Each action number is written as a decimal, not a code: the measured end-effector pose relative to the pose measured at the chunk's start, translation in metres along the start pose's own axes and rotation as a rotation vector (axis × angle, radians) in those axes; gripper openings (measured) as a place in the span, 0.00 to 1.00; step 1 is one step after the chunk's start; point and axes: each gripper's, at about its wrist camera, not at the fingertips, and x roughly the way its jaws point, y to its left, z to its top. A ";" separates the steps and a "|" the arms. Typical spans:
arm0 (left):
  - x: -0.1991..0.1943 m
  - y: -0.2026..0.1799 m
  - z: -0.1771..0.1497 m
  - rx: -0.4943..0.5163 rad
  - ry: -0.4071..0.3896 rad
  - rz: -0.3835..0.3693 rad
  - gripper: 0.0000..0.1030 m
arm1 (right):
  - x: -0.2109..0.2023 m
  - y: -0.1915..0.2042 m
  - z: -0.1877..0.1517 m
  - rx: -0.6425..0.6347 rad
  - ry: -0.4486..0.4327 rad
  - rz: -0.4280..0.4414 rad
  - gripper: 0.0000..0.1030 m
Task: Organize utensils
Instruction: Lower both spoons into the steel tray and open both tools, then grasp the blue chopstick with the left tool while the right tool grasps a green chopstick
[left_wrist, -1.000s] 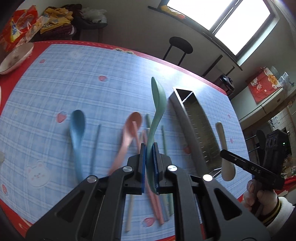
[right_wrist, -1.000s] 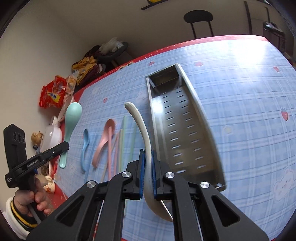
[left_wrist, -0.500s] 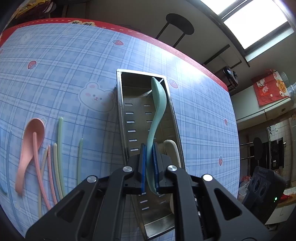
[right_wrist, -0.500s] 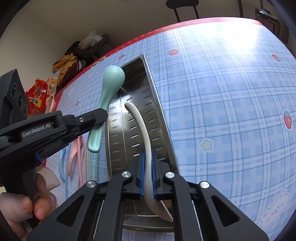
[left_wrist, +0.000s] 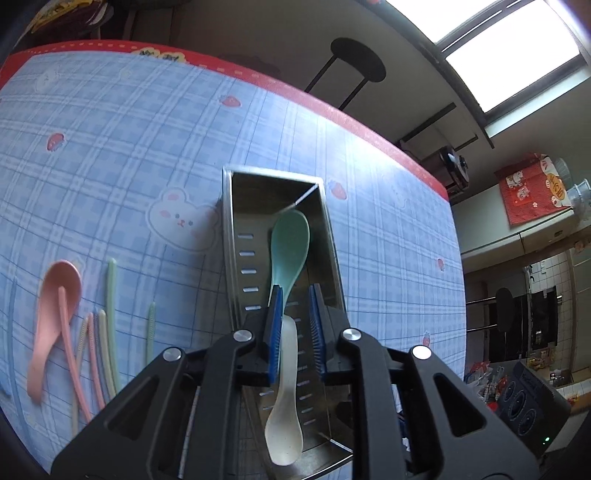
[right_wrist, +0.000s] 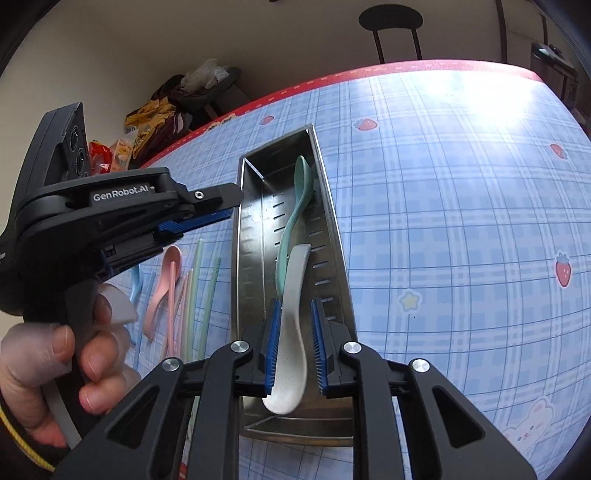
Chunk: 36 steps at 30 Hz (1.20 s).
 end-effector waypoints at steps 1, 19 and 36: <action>-0.011 0.003 0.003 0.008 -0.023 -0.008 0.21 | -0.006 0.002 -0.002 -0.007 -0.014 0.001 0.17; -0.162 0.148 -0.043 0.226 -0.165 0.095 0.27 | -0.017 0.063 -0.056 -0.088 -0.084 -0.043 0.17; -0.140 0.255 -0.108 0.186 -0.002 0.071 0.29 | 0.063 0.138 -0.092 -0.201 0.055 -0.165 0.17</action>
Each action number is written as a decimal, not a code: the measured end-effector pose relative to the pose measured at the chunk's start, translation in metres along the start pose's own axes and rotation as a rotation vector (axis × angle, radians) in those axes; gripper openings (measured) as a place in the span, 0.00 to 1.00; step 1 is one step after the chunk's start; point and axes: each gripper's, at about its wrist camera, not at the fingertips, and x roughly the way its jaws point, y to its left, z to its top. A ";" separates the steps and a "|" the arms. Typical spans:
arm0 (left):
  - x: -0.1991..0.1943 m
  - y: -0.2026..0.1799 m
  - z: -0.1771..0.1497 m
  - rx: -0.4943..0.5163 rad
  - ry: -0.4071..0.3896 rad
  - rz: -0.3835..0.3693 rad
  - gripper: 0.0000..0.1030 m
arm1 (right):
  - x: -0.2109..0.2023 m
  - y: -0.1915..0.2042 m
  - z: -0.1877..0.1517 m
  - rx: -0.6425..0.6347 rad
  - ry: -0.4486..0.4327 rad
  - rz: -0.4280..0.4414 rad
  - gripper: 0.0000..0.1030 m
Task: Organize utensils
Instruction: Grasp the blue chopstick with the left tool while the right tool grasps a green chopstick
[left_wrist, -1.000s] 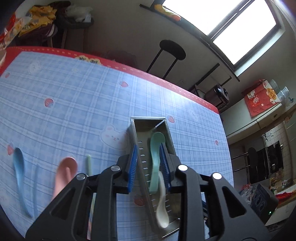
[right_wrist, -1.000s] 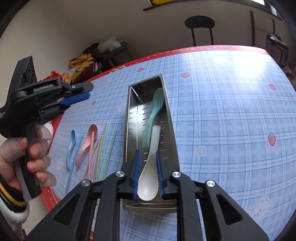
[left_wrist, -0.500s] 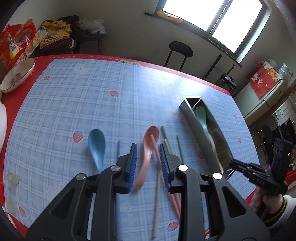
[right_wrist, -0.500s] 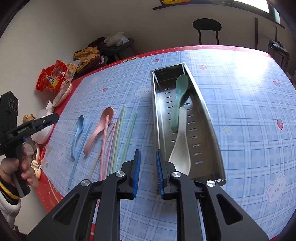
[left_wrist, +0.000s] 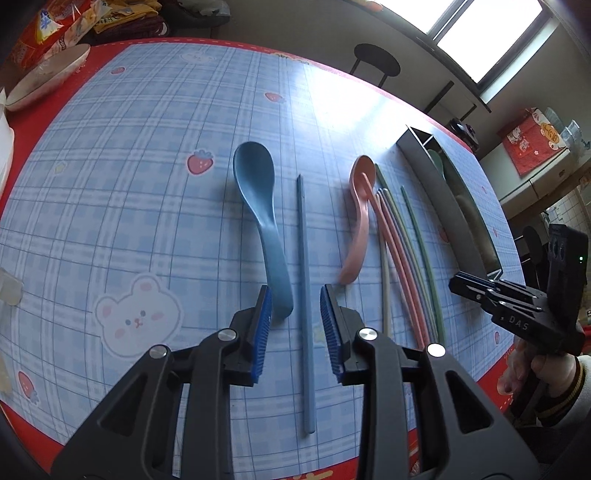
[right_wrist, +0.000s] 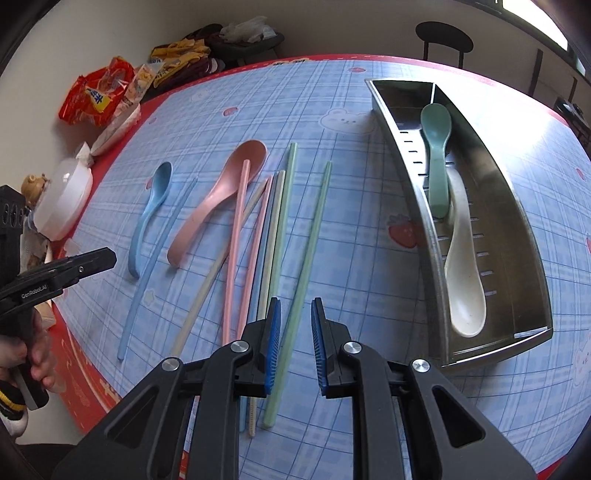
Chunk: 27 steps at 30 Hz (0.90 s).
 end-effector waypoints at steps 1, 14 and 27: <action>0.002 -0.001 -0.003 0.004 0.008 -0.006 0.29 | 0.003 0.001 -0.001 -0.004 0.007 -0.014 0.17; 0.028 -0.014 -0.015 0.072 0.058 0.016 0.28 | 0.024 0.010 0.004 -0.053 0.010 -0.086 0.17; 0.042 -0.039 -0.004 0.098 0.018 0.110 0.28 | 0.029 0.015 0.009 -0.056 -0.036 -0.100 0.17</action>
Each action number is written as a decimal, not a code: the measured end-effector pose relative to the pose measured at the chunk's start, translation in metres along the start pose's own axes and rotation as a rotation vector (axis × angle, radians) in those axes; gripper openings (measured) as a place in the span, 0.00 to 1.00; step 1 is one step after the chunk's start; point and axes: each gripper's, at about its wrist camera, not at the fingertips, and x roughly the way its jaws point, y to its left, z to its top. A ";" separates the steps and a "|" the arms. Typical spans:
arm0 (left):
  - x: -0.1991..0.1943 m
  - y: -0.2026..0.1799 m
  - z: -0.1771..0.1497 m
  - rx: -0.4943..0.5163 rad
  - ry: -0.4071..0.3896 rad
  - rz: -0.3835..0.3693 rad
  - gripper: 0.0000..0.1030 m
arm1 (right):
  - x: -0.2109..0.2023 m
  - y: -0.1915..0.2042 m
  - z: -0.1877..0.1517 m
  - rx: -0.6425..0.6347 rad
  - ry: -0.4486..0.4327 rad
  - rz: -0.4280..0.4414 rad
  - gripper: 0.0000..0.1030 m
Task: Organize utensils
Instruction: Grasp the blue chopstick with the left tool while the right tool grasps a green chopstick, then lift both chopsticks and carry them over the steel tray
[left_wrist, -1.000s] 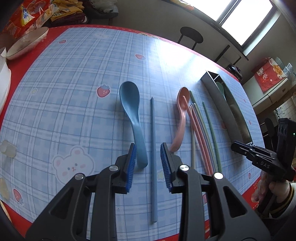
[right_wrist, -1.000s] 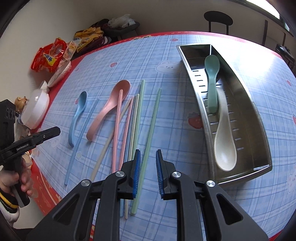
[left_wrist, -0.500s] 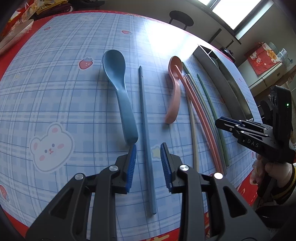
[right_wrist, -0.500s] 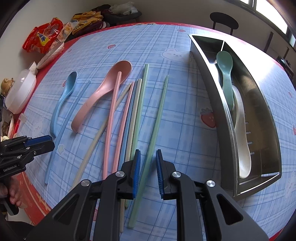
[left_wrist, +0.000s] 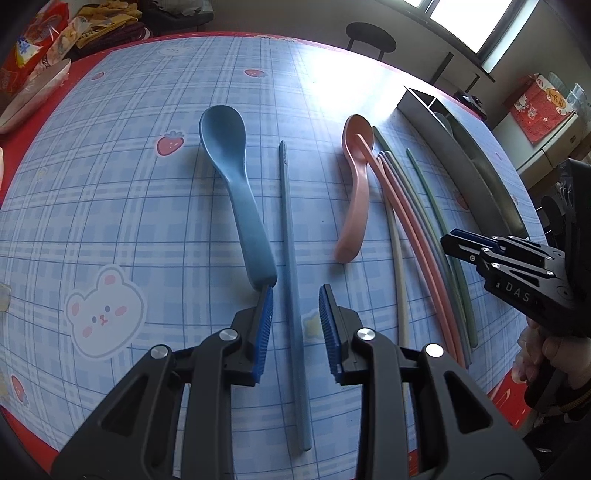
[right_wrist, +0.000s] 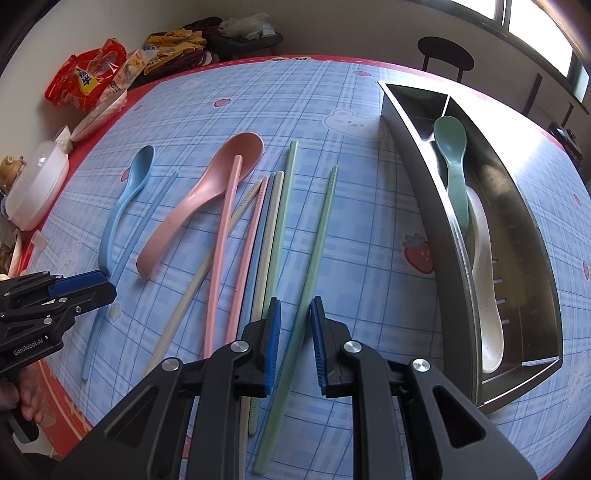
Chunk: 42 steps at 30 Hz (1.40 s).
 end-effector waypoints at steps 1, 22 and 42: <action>0.001 -0.002 0.001 0.008 -0.008 0.013 0.28 | 0.000 0.000 -0.001 -0.003 -0.004 0.000 0.17; 0.005 0.001 -0.007 0.032 -0.017 0.037 0.10 | -0.002 -0.005 -0.005 -0.015 -0.018 -0.001 0.08; 0.000 0.010 -0.008 -0.028 -0.006 0.000 0.10 | -0.001 0.005 0.005 -0.089 0.061 -0.041 0.08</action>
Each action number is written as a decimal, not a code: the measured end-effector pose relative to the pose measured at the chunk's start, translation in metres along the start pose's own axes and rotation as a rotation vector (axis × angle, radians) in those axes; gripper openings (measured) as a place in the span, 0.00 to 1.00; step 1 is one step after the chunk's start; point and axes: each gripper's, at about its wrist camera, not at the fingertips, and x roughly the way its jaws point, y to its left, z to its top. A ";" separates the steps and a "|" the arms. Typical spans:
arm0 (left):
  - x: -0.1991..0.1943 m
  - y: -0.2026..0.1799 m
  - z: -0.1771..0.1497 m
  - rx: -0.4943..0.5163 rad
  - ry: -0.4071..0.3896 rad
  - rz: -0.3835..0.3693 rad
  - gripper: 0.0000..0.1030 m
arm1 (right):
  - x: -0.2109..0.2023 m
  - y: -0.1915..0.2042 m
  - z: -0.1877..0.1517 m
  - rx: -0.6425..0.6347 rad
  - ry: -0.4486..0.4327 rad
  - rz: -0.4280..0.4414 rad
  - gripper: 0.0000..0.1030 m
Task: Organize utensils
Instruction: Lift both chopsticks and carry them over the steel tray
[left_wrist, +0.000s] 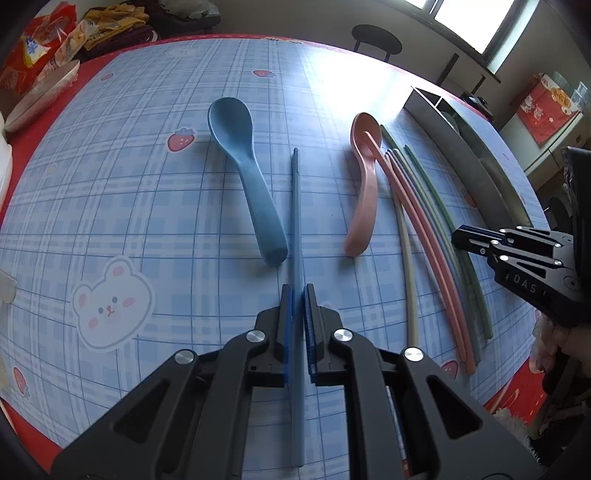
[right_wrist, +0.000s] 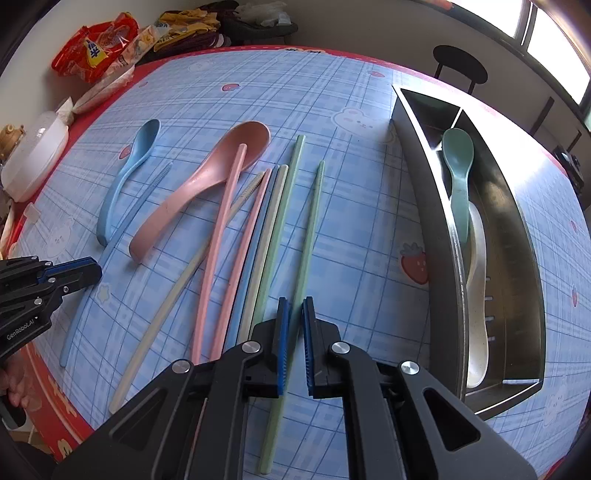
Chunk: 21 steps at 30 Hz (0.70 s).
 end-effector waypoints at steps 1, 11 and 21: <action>-0.001 0.004 0.000 -0.024 0.004 -0.029 0.10 | 0.000 -0.001 0.002 0.007 0.011 0.004 0.07; -0.053 0.017 -0.016 -0.152 -0.090 -0.158 0.10 | -0.051 0.000 -0.017 0.077 -0.099 0.142 0.06; -0.055 -0.004 -0.029 -0.164 -0.053 -0.214 0.10 | -0.059 -0.012 -0.041 0.127 -0.105 0.180 0.06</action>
